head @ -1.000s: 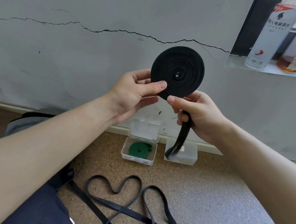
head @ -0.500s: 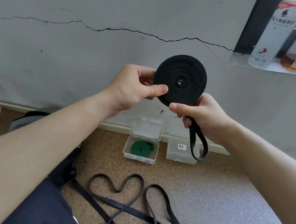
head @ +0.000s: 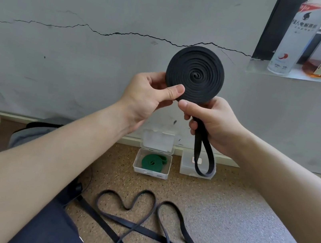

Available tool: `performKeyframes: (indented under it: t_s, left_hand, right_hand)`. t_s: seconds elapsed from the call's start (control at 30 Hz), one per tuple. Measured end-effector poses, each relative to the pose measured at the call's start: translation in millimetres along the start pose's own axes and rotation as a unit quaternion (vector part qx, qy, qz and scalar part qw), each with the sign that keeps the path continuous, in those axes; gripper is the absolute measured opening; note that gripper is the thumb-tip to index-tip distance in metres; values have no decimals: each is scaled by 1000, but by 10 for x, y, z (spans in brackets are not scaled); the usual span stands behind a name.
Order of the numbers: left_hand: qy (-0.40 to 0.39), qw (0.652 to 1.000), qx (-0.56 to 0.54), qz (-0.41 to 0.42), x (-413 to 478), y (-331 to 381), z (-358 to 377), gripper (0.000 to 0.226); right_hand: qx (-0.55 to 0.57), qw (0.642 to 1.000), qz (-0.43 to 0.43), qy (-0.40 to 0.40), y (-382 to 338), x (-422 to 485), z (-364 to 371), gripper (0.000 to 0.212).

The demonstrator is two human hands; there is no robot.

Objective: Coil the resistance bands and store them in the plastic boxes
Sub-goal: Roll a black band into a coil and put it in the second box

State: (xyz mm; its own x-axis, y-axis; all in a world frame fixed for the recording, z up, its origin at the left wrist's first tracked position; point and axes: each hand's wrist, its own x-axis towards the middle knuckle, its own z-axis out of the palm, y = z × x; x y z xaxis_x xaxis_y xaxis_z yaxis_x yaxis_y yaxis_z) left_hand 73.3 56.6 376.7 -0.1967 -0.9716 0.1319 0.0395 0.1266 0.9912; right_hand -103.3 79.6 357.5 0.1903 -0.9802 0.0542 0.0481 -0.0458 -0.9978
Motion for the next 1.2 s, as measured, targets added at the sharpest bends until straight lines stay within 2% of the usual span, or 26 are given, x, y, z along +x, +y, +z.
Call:
performKeyframes:
  t_s: [0.2, 0.4, 0.5, 0.63, 0.8, 0.9, 1.1, 1.2]
  left_hand:
    - [-36, 992, 110, 48, 10, 74, -128, 15]
    - [-73, 990, 120, 17, 12, 86, -152, 17]
    - [-72, 991, 117, 7, 10, 84, -164, 16]
    - [-49, 996, 68, -18, 5, 51, -147, 16]
    - [-26, 994, -92, -49, -58, -43, 45, 14]
    - [-13, 990, -133, -39, -83, -94, 164, 15]
    - [-1, 998, -38, -39, -21, -12, 71, 22]
    - [-8, 1000, -7, -30, -13, 3, 15, 25]
  right_hand:
    - [-52, 998, 29, -35, -16, -45, -112, 14]
    - [-46, 996, 46, -67, 9, -35, -125, 31]
    - [-48, 996, 41, -67, 16, -27, -121, 33]
    - [-25, 998, 38, -54, 18, -16, -75, 28]
    - [19, 999, 12, -29, 3, -3, -23, 11]
    - [27, 1000, 0, -17, 24, -4, -9, 6]
    - [16, 999, 19, -40, 0, -35, -54, 9]
    - [-11, 996, 47, -72, -13, -43, -137, 22]
